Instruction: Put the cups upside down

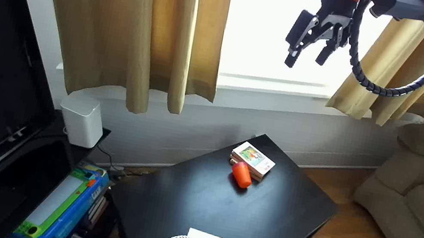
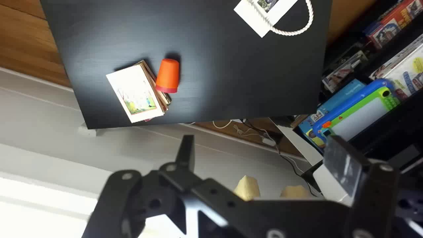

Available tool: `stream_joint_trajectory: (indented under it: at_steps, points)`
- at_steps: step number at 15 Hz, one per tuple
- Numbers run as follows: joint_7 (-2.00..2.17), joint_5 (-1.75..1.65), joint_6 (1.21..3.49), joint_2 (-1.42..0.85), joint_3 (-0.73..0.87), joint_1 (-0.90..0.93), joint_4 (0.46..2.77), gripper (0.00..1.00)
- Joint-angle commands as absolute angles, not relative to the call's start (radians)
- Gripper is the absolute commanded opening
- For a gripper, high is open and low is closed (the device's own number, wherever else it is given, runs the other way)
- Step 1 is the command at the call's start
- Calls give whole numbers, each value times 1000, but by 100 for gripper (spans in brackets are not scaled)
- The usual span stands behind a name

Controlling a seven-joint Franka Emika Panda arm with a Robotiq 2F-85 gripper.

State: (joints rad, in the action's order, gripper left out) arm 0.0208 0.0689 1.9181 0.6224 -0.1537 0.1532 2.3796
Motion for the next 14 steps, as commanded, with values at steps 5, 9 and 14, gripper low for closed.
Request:
stream_joint_trajectory:
  at_steps: [5,9,14]
  points:
    - [23,67,1916,622,-152,156,2378,100]
    - [83,52,1931,572,-152,115,2365,100]
    - [193,-12,2035,408,-154,30,2364,100]
